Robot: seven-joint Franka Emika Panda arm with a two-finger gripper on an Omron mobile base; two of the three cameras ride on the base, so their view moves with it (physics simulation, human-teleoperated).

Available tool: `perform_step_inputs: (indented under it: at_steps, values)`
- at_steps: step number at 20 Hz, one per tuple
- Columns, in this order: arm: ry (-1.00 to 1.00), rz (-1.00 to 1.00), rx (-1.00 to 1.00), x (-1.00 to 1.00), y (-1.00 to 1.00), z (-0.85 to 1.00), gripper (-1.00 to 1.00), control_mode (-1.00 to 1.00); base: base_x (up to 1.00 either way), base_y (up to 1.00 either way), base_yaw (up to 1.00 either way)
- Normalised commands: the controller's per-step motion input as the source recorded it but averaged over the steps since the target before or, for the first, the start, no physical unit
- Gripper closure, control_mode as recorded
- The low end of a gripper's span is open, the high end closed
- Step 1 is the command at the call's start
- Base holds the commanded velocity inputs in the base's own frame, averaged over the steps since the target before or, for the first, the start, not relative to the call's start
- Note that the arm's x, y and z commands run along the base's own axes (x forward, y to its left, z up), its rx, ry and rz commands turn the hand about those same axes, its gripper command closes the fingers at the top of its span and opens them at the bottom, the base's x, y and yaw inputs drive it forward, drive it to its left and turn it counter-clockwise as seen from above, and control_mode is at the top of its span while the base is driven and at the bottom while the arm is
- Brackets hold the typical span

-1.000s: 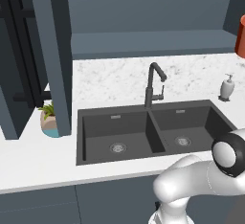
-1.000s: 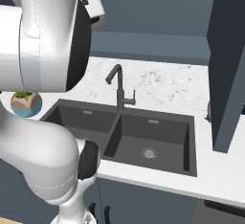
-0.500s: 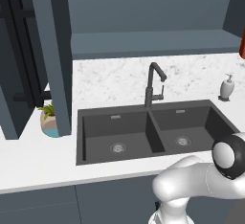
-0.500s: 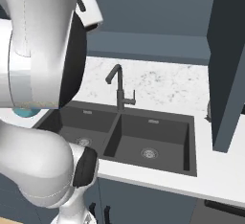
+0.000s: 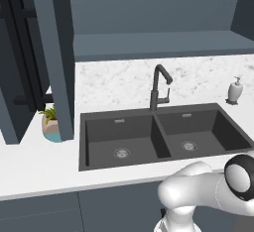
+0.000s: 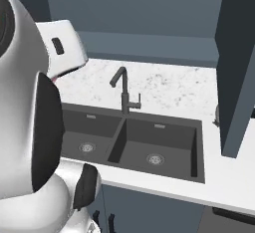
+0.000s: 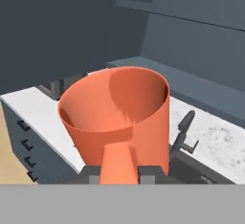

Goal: Gather all objects into one cabinet and sort the glasses and bowls to opposite sides.

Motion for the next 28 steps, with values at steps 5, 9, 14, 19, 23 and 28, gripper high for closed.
perform_step_inputs:
  at_steps: [5,9,14,19,23,28]
  values:
    - [0.27,-0.03,0.0,0.65,0.19,0.35,1.0,-1.0,0.0,0.0,0.0]
    - [0.07,0.0,0.0,0.25,0.0,0.14,1.0,-1.0,0.0,0.0,0.0]
    - [0.0,0.0,0.0,0.0,0.0,0.0,1.0,-1.0,0.0,0.0,0.0]
    - [0.0,0.0,0.0,0.0,0.0,0.0,1.0,-1.0,0.0,0.0,0.0]
    - [0.0,0.0,0.0,0.0,0.0,0.0,1.0,-1.0,0.0,0.0,0.0]
    - [0.0,0.0,0.0,0.0,0.0,0.0,1.0,-1.0,0.0,0.0,0.0]
